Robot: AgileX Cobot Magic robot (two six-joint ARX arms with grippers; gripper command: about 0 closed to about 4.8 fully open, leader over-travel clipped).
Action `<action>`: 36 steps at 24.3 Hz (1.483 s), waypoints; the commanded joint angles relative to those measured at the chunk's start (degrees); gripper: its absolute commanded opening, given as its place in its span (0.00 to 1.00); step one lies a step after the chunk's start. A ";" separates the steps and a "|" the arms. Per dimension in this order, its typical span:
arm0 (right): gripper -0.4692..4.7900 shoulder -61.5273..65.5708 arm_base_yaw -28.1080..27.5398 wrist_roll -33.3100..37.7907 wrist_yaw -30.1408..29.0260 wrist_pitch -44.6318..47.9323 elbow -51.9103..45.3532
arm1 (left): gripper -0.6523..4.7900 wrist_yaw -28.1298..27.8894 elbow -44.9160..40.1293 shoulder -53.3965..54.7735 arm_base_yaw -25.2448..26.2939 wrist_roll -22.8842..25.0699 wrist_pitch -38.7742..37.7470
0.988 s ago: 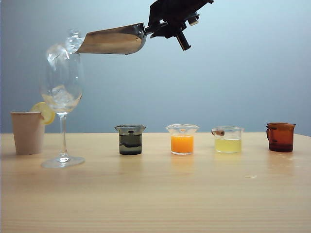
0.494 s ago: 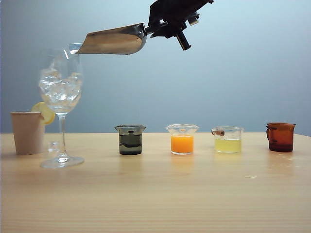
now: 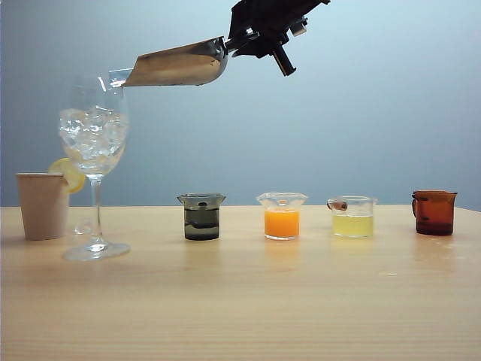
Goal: Pick up the ice scoop on the desk filled with ice cubes, pour the ice into the goblet, and finally put the scoop back on the table.
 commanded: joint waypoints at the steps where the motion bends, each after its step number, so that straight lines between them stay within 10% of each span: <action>1: 0.07 -0.74 0.28 -0.24 -0.20 1.73 0.59 | 0.12 0.02 0.20 -0.11 -0.07 0.22 0.63; 10: 0.07 -2.64 -4.66 7.80 -5.46 1.44 0.48 | 0.12 0.04 0.20 -0.11 -0.07 0.22 0.63; 30: 0.07 -15.19 -39.10 1.51 -14.29 -8.87 -8.35 | 0.11 0.17 0.20 0.02 -0.20 -0.02 3.08; 36: 0.07 -16.94 -47.08 -0.13 -16.44 -6.86 -16.28 | 0.12 9.75 0.22 0.74 -1.99 -10.23 10.64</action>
